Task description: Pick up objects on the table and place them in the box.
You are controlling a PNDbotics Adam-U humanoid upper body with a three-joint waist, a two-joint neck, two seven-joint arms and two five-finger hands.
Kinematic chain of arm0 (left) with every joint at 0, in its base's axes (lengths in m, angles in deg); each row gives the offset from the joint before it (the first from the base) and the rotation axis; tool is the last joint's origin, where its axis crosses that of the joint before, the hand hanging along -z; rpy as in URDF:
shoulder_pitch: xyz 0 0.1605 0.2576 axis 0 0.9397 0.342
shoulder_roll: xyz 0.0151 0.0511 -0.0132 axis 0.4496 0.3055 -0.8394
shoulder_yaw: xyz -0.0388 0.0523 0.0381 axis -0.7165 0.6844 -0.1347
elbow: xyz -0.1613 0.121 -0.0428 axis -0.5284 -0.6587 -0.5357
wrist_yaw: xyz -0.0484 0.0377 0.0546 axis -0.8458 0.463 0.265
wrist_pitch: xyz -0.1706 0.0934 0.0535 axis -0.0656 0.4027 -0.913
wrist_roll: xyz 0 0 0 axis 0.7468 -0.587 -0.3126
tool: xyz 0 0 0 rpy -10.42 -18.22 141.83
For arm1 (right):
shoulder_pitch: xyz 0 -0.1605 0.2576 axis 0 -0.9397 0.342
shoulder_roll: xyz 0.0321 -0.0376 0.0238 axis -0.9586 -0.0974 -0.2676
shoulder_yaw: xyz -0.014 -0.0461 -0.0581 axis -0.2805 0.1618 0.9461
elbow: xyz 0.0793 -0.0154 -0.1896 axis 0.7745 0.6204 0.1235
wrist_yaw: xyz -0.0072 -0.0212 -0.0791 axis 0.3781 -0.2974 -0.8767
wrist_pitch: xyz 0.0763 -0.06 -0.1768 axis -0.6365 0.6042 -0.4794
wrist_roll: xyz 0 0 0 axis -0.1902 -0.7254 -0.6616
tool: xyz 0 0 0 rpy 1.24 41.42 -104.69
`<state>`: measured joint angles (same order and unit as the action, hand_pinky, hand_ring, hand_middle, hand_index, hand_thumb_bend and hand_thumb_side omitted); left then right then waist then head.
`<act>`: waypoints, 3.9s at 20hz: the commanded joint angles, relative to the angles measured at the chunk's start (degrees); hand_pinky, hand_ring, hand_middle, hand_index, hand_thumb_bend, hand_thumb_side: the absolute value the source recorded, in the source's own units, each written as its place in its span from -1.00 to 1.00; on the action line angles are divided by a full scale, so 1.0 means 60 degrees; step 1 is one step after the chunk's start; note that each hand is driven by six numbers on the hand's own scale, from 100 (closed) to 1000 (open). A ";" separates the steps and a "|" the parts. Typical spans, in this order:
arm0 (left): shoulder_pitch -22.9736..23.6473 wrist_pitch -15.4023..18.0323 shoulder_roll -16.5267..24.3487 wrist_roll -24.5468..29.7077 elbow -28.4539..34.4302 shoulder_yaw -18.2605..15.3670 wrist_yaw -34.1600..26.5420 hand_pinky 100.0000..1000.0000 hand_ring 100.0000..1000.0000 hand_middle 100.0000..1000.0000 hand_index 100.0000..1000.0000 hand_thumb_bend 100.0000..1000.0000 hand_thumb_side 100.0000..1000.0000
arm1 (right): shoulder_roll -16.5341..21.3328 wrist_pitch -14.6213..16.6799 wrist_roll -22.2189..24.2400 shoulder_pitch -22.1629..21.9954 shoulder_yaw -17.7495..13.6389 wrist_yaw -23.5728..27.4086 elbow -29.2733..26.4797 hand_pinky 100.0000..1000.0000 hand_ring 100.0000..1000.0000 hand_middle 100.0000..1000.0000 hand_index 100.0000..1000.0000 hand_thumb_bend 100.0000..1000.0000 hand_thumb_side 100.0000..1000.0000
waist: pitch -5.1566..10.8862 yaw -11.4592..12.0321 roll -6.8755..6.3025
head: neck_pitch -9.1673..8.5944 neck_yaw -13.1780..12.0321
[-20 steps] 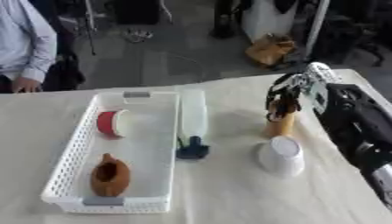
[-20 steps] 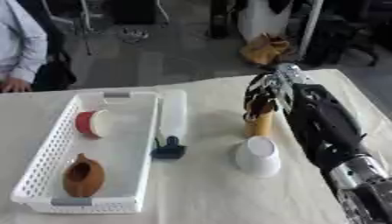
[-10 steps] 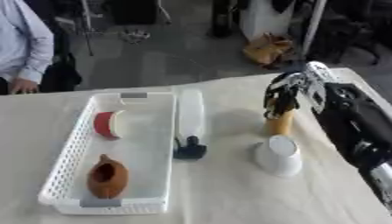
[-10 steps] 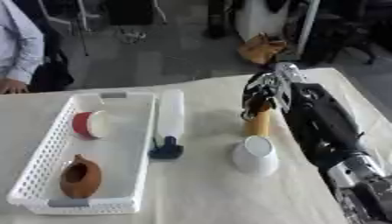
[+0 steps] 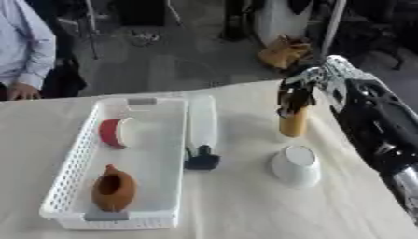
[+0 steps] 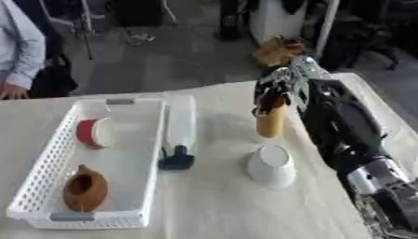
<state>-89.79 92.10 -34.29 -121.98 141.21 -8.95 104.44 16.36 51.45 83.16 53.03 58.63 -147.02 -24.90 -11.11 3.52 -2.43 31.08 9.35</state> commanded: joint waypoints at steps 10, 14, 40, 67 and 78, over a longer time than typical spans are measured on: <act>-0.0182 0.0061 0.0164 0.0002 0.0142 -0.0091 0.0041 1.00 0.90 0.57 0.71 -1.00 1.00 | 0.0039 0.0038 -0.0044 0.0669 -0.0005 0.0092 -0.0441 -0.41 0.19 0.60 0.26 -1.00 -0.61 | 0.0247 -0.0002 0.0111 | 0.0014 0.0050; -0.0196 0.0080 0.0189 0.0018 0.0142 -0.0076 0.0043 1.00 0.90 0.57 0.71 -1.00 1.00 | -0.0148 0.0103 0.0004 0.0917 0.0009 0.0077 -0.0489 -0.42 0.18 0.59 0.24 -1.00 -0.61 | 0.0290 -0.0021 0.0185 | 0.0031 0.0059; -0.0291 0.0211 0.0273 0.0127 0.0142 0.0028 0.0025 1.00 0.90 0.54 0.72 -1.00 1.00 | -0.1368 0.0290 0.0359 0.2369 0.0149 0.0100 -0.0720 -0.51 0.16 0.53 0.15 -1.00 -0.56 | 0.0641 0.0303 0.0674 | 0.0194 0.0148; -0.0435 0.0314 0.0039 0.0194 0.0142 0.0087 -0.0076 1.00 0.90 0.53 0.72 -1.00 1.00 | -0.3303 0.0658 0.0577 0.2509 0.0488 0.0856 -0.1096 -0.49 0.14 0.48 0.11 -1.00 -0.51 | 0.0726 0.0799 0.0879 | 0.0207 0.0428; -0.0471 0.0311 -0.0043 0.0184 0.0142 0.0073 -0.0106 1.00 0.90 0.53 0.72 -1.00 1.00 | -0.3722 0.1218 0.0236 0.2021 0.0722 0.1030 -0.1032 0.08 0.34 0.57 0.44 -0.96 -0.11 | 0.0561 0.0912 0.0802 | 0.0197 0.0459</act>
<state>-91.74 93.82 -35.26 -120.75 141.21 -8.47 103.89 -6.44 58.08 84.78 64.06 62.82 -141.29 -30.16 -8.49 8.91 2.96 32.10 11.88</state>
